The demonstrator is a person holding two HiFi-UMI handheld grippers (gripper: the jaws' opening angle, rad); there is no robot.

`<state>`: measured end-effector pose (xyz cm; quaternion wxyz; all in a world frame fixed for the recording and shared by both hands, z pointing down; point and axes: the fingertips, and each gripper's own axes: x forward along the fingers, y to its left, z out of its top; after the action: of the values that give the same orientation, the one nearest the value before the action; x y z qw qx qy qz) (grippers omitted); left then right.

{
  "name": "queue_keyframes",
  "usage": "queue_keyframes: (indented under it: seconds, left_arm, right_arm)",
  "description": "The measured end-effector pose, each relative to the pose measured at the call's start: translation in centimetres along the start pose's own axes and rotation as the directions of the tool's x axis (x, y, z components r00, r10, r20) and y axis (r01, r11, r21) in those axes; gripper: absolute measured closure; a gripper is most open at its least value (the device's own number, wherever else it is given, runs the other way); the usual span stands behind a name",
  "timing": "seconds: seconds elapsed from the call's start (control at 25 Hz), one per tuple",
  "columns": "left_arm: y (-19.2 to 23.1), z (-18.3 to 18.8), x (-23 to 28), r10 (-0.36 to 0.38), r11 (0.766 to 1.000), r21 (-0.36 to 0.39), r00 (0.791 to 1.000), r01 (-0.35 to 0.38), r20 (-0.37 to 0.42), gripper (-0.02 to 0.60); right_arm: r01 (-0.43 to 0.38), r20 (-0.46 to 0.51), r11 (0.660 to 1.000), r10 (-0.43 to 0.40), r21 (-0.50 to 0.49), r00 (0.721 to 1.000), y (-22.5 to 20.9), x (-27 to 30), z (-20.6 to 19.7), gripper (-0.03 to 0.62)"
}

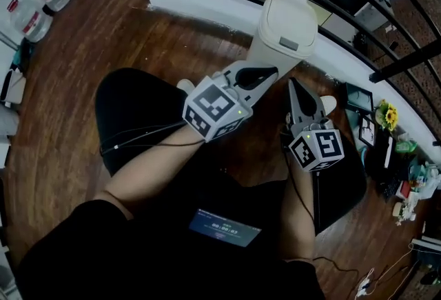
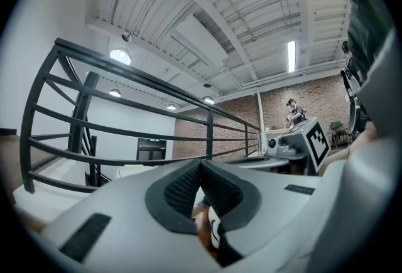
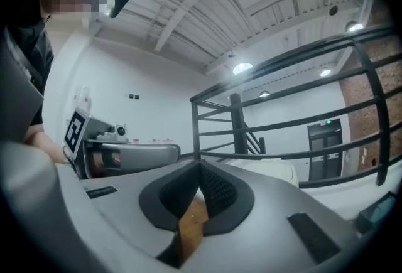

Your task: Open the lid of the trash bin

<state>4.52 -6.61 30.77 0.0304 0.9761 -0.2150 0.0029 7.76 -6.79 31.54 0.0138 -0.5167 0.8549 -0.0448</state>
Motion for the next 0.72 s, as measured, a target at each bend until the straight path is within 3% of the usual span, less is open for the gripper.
queue_keyframes:
  seconds: [0.4, 0.72]
  left_arm:
    - [6.0, -4.3, 5.7, 0.083, 0.996, -0.019, 0.995, -0.084, -0.062, 0.569]
    - [9.8, -4.8, 11.0, 0.035, 0.999, 0.040, 0.998, -0.033, -0.057, 0.569]
  right_arm:
    - [-0.010, -0.039, 1.000, 0.011, 0.013, 0.999, -6.4, 6.1, -3.1, 0.577]
    - [0.046, -0.028, 0.999, -0.046, 0.010, 0.999, -11.5, 9.7, -3.0, 0.577]
